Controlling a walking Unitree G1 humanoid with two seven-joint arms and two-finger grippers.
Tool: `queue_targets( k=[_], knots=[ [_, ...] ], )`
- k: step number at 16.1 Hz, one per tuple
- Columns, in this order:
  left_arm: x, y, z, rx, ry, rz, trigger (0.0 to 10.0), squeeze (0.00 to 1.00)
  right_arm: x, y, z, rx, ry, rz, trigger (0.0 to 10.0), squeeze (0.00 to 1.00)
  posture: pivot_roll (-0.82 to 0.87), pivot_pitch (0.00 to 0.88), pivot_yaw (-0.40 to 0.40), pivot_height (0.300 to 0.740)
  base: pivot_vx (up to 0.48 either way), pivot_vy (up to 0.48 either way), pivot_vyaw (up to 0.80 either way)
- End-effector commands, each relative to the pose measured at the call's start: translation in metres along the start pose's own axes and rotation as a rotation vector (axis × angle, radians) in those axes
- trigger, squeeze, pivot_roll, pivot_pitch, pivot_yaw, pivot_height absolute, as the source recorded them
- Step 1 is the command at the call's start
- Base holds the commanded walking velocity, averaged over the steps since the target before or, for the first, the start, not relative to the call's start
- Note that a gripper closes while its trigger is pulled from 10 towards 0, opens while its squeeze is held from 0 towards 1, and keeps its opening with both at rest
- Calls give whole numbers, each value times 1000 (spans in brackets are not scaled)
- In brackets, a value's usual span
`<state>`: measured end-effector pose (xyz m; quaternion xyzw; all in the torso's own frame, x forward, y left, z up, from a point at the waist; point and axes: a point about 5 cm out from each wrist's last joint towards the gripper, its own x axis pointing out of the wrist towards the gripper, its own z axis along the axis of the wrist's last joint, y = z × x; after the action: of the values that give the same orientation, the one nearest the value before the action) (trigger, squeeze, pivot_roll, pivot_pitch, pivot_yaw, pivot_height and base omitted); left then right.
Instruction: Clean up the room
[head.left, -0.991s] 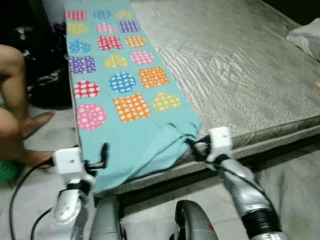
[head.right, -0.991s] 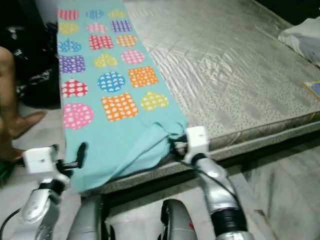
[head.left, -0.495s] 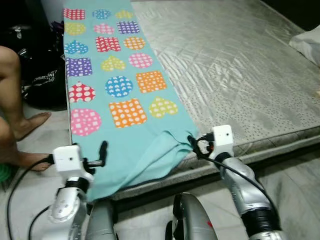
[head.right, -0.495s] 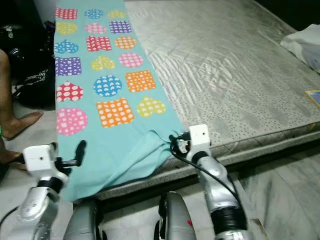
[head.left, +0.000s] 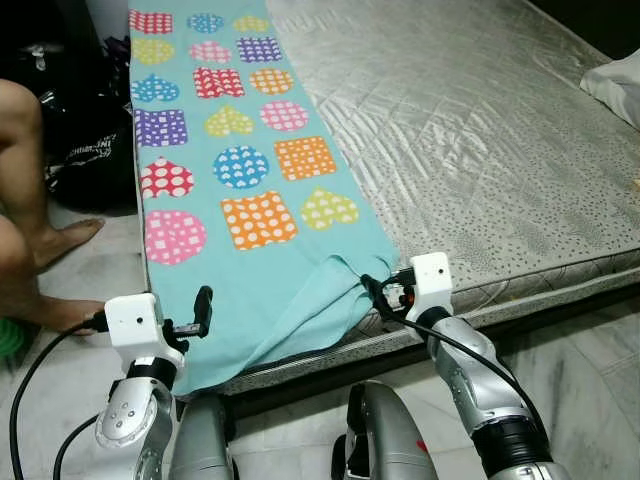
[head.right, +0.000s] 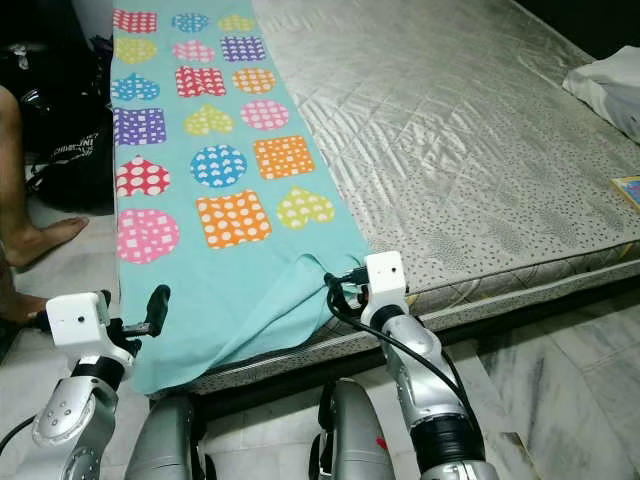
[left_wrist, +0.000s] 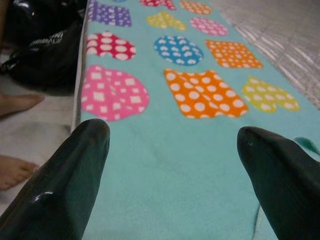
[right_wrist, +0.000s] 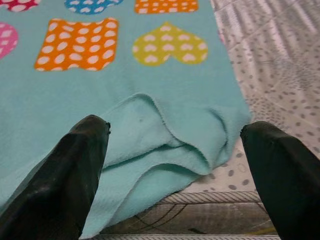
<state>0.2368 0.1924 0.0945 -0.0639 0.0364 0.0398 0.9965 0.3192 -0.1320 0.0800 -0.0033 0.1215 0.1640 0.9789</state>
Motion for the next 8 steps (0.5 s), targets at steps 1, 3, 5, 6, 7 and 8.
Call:
queue_targets(
  k=[1, 3, 5, 6, 7, 8],
  knots=[
    [-4, -1, 0, 0, 11, 0, 10000, 0, -4, 1, -9, -2, 44, 15, 10000, 0, 27, 205, -94, 603, 0, 0, 0],
    [-6, -1, -1, -1, 19, 5, 10000, 0, -5, 3, -18, -29, 96, 31, 10000, 0, 32, 221, -98, 603, 0, 0, 0],
    [-10, -1, 0, 0, 23, 8, 10000, 0, -4, 5, -18, -31, 103, 37, 10000, 0, 40, 242, -99, 603, 0, 0, 0],
    [-11, -1, 1, 0, 24, 8, 10000, 0, -3, 6, -16, -29, 100, 37, 10000, 0, 42, 245, -99, 603, 0, 0, 0],
    [-16, -3, 2, 1, 32, -2, 10000, 0, 5, 12, -10, -16, 78, 18, 10000, 0, 53, 268, -98, 603, 0, 0, 0],
    [-19, -5, 2, 6, 36, -15, 10000, 0, 9, 15, -7, -12, 69, 7, 10000, 0, 61, 277, -98, 603, 0, 0, 0]
  ],
)
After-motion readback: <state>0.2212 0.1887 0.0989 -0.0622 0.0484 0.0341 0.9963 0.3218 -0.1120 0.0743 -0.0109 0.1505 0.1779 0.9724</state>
